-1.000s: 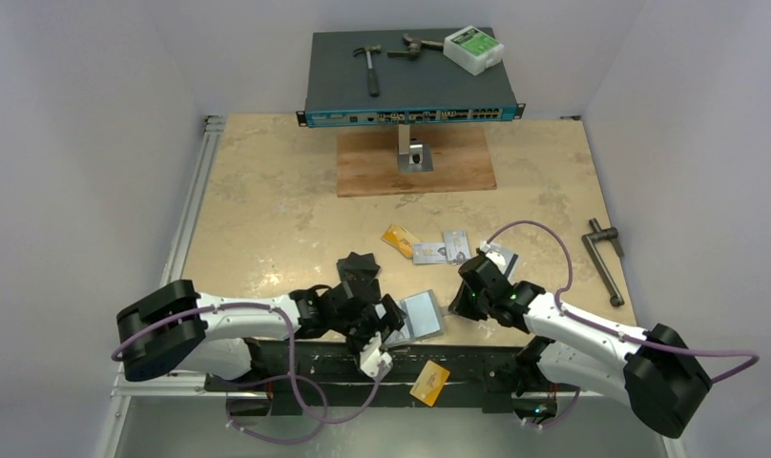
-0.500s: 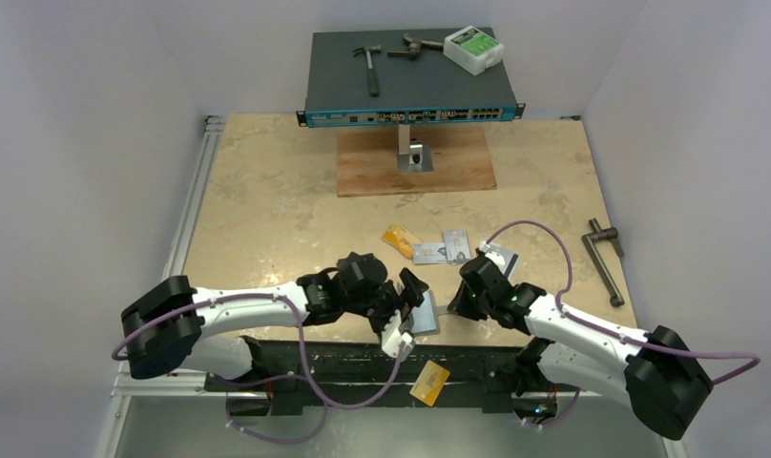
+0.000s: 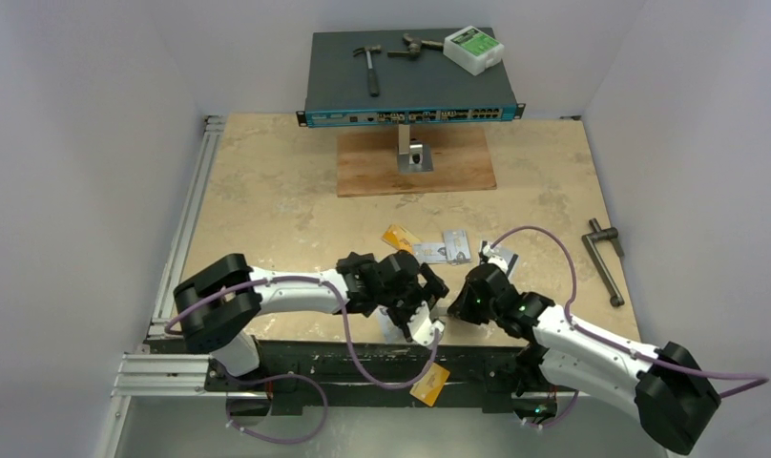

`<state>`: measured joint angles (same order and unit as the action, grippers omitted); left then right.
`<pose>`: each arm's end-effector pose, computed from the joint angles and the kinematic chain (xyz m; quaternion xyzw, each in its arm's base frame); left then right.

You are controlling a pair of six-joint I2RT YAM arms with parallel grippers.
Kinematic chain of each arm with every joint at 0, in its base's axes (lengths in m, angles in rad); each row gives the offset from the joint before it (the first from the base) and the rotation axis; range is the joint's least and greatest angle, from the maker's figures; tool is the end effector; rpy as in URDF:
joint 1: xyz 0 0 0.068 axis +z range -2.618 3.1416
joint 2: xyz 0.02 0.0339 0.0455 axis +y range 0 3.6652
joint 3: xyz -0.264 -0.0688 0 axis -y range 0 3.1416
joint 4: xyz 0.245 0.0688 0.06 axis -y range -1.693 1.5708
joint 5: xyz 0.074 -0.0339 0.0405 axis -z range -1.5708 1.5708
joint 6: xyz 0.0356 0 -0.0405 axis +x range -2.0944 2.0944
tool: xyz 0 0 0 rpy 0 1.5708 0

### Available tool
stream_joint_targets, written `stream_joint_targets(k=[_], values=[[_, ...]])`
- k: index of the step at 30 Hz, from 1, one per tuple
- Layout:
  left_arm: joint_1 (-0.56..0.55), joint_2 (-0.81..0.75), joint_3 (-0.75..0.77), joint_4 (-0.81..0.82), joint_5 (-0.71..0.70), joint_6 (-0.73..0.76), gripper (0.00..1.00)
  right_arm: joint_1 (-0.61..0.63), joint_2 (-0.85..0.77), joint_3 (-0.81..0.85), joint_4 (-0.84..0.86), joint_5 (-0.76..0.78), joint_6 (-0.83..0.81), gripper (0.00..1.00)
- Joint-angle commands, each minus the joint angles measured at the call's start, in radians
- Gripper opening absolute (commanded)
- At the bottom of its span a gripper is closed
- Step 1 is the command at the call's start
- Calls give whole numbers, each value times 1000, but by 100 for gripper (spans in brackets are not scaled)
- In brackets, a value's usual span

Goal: Put the credit cards into the card holder
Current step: Close the card holder at the center of the board.

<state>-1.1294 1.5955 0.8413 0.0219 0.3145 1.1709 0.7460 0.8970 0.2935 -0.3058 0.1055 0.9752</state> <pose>0.1295 -0.2998 0.1813 0.8495 0.3102 -0.1347 0.4049 0.1188 0.1047 0.1438 0.1250 0.9363 0.2134 0.2492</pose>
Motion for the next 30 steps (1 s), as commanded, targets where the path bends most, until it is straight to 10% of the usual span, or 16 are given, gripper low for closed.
stream_joint_targets(k=[1, 18, 30], values=[[-4, 71, 96, -76, -62, -57, 96, 2, -64, -24, -34, -6, -5, 0], [17, 193, 409, -627, -176, -382, 100, 1, -159, -11, -61, -4, 63, 0], [66, 160, 487, -649, -177, -558, 100, 2, -145, 46, -82, 14, 95, 51]])
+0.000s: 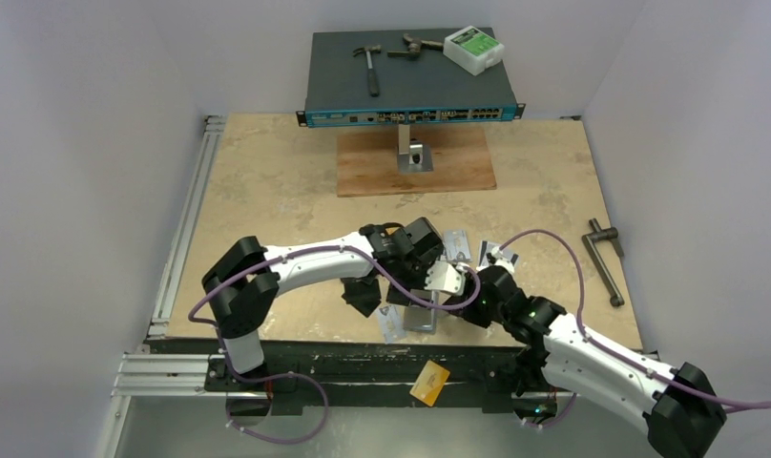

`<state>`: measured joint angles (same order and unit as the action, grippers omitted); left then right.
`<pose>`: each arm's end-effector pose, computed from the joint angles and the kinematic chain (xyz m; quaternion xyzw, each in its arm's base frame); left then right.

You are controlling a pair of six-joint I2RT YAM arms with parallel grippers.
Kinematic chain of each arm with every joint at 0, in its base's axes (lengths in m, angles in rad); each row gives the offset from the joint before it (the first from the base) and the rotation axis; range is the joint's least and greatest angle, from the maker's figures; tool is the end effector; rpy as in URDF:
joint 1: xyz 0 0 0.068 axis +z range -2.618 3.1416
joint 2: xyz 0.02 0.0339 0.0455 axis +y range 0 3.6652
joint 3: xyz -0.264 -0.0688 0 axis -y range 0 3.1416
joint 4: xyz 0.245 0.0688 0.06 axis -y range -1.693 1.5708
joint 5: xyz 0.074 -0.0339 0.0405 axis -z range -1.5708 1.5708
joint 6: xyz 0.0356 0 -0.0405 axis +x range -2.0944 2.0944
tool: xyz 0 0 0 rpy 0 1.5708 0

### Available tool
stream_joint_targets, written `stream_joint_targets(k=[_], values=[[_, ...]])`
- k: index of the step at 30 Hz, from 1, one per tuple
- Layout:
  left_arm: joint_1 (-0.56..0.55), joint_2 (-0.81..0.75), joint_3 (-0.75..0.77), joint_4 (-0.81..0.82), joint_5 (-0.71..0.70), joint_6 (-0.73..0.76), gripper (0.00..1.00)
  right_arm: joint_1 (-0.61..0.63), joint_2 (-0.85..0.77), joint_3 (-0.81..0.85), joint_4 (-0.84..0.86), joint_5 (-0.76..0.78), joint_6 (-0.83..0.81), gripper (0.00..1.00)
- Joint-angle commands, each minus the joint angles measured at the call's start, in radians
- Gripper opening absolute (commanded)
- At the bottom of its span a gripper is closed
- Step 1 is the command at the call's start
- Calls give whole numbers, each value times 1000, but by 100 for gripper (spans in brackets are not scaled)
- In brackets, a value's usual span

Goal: Put the credit cards into the card holder
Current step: Close the card holder at the center of the board.

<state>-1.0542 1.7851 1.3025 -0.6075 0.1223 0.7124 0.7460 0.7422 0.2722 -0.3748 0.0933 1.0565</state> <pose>0.1797 -0.3252 0.2140 0.7585 0.6040 -0.0989 0.2240 0.1078 0.0951 0.1526 0.1608 0.9200 0.2511 0.2543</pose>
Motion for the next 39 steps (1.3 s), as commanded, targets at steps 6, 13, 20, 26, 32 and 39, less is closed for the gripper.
stream_joint_targets(k=[6, 13, 20, 26, 32, 39], values=[[66, -54, 112, -80, 72, -256, 100, 1, -62, 83, -77, 37, 45, 99], [265, -200, 90, 6, 207, -484, 100, 0, -204, 74, -158, 73, 112, 99], [408, -234, 70, -7, 444, -514, 97, 1, -274, 109, -158, 87, 73, 80], [653, -302, -68, 230, 668, -711, 100, 1, -107, 254, -164, 101, -55, 36], [709, -130, 82, -35, 761, -534, 100, 1, 69, 334, 17, -31, -179, 26], [501, -304, -144, 163, 542, -437, 100, 1, 225, 277, 185, -172, -187, 18]])
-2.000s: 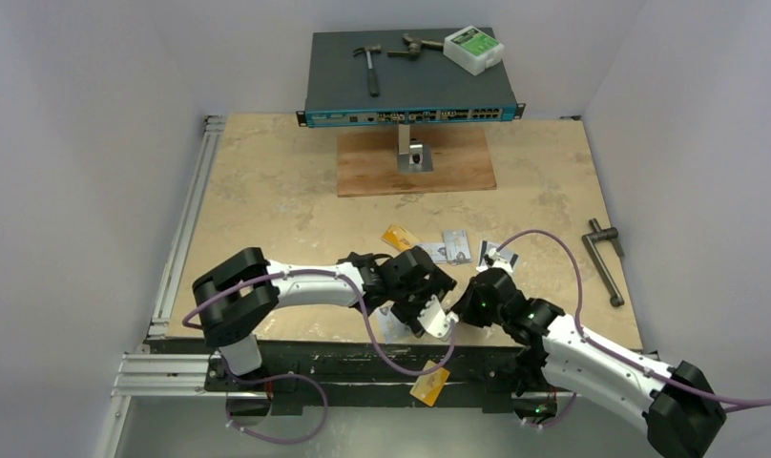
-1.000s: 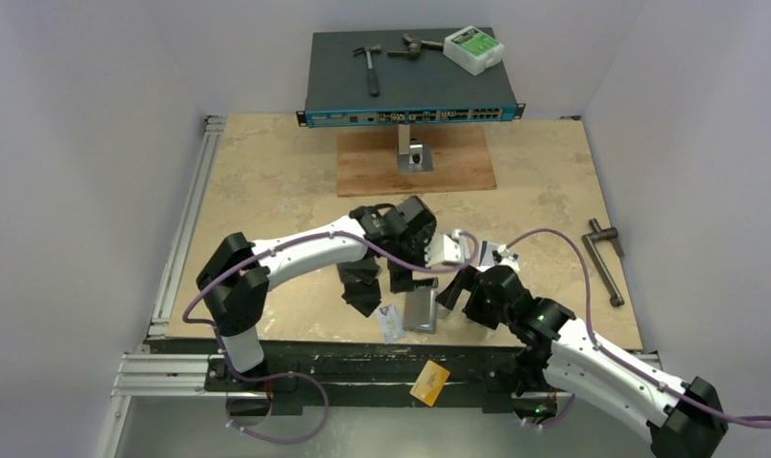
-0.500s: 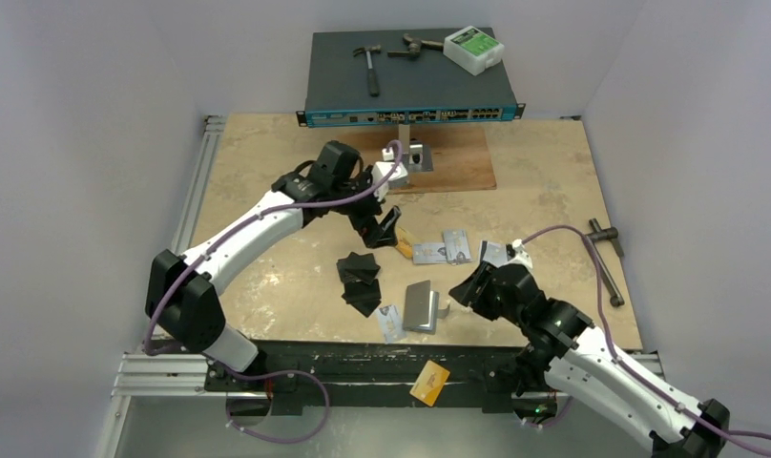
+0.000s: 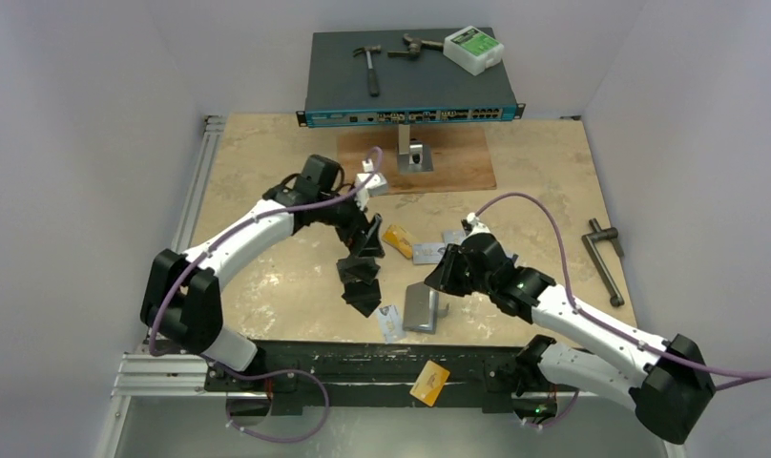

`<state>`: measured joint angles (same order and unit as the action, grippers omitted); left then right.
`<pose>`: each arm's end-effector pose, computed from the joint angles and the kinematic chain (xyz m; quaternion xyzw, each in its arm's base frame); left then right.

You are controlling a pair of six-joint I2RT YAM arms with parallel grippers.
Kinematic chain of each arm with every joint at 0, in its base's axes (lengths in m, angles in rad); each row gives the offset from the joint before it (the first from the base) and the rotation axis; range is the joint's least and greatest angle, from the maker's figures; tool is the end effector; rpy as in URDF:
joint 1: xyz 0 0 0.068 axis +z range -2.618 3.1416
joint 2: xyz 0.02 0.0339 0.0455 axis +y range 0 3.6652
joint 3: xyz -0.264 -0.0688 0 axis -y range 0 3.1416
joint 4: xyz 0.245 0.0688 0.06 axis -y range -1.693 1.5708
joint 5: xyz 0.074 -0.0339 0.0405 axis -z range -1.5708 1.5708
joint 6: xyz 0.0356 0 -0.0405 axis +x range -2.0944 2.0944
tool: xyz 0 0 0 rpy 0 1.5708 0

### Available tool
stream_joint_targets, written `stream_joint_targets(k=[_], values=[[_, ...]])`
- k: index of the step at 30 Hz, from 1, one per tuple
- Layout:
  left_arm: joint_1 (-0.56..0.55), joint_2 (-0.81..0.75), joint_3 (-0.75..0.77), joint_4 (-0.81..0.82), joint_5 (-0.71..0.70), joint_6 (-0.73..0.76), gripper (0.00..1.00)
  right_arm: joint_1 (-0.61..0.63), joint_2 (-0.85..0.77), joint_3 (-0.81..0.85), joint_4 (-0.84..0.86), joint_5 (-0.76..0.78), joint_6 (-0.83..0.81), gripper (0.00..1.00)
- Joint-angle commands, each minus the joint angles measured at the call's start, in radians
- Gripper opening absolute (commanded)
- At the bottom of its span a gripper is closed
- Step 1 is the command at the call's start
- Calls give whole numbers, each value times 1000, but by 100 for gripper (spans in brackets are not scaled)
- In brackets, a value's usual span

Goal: Put the credit cards into the card holder
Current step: Close the card holder at the center of the board.

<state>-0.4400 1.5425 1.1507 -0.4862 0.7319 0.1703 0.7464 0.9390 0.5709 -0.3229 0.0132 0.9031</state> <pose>0.2849 -0.1604 0.2620 0.3798 0.8012 -0.3761 0.2689 0.1462 0.1346 0.2245 0.0736 0.9018 0.3087 0.2934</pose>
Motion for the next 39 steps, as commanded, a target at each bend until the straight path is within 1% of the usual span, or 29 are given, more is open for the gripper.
stream_joint_targets(k=[1, 4, 6, 9, 12, 16, 20, 23, 24, 25, 26, 27, 28, 30, 32, 37, 39], values=[[-133, -53, 4, 37, -69, 111, 100, 1, 41, -28, 142, -100, -33, 18], [-194, -55, -56, 82, -94, 147, 95, 1, 73, -50, 151, -140, -28, 16], [-236, -67, -108, 122, -107, 176, 90, 0, 83, -65, 136, -136, -15, 16], [-290, -102, -189, 192, -119, 260, 84, 0, 109, -91, 139, -140, -10, 15], [-347, -105, -243, 218, -121, 349, 77, -2, 165, -112, 143, -139, -4, 13], [-433, -68, -279, 261, -184, 452, 75, -5, 222, -132, 143, -123, 6, 10], [-489, -2, -246, 296, -202, 432, 75, -13, 220, -146, 141, -100, 24, 9], [-509, 42, -213, 330, -217, 396, 73, -19, 211, -158, 147, -98, 35, 9], [-517, 57, -193, 332, -233, 375, 69, -20, 210, -161, 151, -99, 36, 9], [-523, 76, -173, 341, -265, 341, 62, -21, 209, -162, 151, -98, 36, 9], [-527, 93, -148, 346, -302, 300, 53, -24, 208, -165, 150, -98, 38, 9], [-528, 108, -127, 347, -322, 259, 47, -25, 207, -168, 151, -98, 40, 9], [-528, 113, -116, 347, -331, 233, 45, -27, 204, -170, 152, -98, 40, 9], [-528, 102, -127, 369, -312, 210, 44, -30, 195, -177, 151, -95, 45, 9], [-533, 82, -146, 384, -273, 222, 45, -39, 183, -186, 151, -96, 50, 10], [-557, 90, -179, 384, -232, 308, 48, -66, 169, -206, 151, -102, 55, 10], [-569, 86, -221, 429, -235, 336, 48, -70, 166, -214, 148, -100, 57, 10]])
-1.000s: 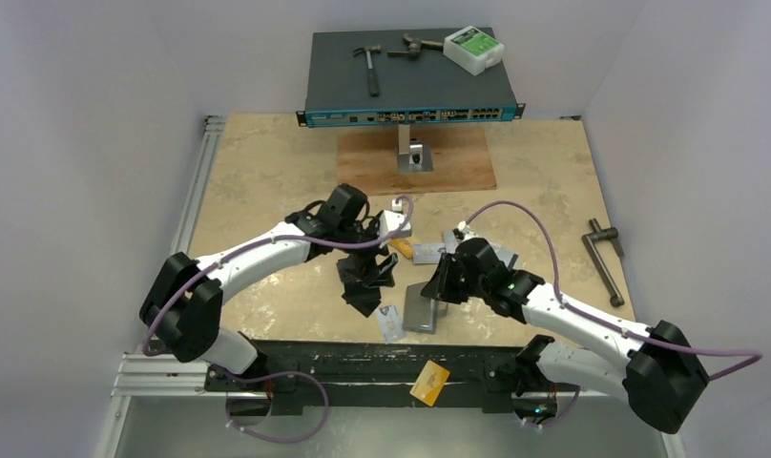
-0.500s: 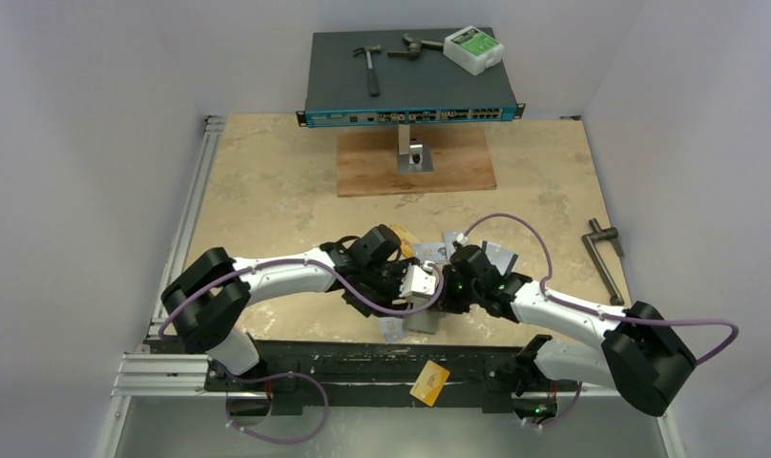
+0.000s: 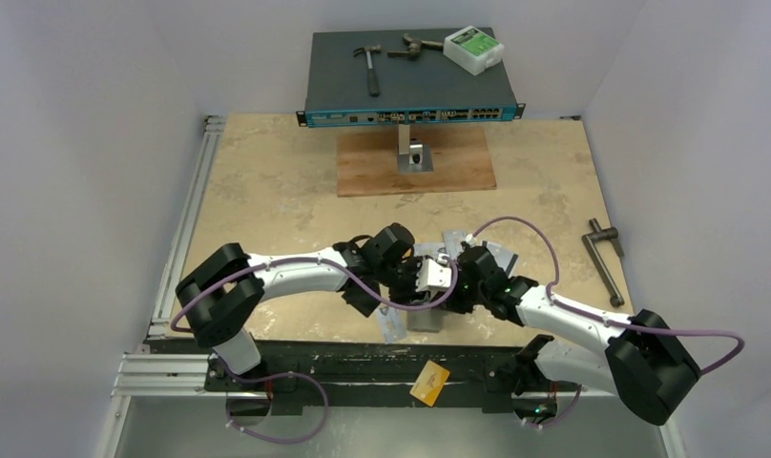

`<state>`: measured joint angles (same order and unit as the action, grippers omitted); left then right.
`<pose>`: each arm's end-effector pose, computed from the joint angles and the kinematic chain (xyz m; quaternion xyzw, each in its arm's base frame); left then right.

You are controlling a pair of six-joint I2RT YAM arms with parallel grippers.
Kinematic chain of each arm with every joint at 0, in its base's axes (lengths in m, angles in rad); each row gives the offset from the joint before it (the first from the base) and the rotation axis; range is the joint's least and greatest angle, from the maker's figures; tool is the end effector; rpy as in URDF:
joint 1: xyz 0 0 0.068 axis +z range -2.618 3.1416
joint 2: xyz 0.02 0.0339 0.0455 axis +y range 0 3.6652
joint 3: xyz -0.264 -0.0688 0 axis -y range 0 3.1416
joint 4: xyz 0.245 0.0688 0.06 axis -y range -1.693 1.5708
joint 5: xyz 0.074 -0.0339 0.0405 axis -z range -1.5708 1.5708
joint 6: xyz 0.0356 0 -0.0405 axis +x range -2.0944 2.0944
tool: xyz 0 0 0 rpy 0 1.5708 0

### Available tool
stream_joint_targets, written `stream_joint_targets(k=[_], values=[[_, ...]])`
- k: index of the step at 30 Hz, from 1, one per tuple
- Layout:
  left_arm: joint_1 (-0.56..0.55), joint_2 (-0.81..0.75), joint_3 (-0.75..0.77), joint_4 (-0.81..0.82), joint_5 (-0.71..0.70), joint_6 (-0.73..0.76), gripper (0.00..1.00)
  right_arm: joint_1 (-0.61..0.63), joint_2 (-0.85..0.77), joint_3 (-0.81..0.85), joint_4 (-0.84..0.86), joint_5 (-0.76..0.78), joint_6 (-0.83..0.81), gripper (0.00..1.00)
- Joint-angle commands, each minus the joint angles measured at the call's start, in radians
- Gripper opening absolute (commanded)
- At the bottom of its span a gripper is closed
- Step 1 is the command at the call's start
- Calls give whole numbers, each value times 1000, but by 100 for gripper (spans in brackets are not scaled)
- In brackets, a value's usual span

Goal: Put the credit cards into the card holder
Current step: Close the card holder at the center of the board.

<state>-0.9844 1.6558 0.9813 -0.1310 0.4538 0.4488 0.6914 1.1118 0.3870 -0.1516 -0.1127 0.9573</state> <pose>0.1777 -0.2957 0.1940 0.6570 0.6264 -0.2975 0.2956 0.1486 0.1282 0.1486 0.1055 0.9331 0.2854 0.1918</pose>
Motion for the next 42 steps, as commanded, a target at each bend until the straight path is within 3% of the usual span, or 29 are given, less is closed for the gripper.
stream_joint_targets(k=[1, 13, 27, 33, 42], values=[[-30, -29, -77, 101, 45, 76, 49, -17, -11, -33, -25, 27, 4, 10], [-51, 92, -117, 267, -27, 68, 48, -20, -57, -24, -41, 5, 21, 16], [-48, 157, -142, 313, -16, 98, 41, -56, -184, 196, -435, 154, -54, 31], [-40, 173, -150, 346, -22, 112, 39, -58, -105, 292, -585, 234, -92, 34], [-36, 177, -175, 403, -23, 117, 36, -59, -16, 357, -647, 288, -125, 41]])
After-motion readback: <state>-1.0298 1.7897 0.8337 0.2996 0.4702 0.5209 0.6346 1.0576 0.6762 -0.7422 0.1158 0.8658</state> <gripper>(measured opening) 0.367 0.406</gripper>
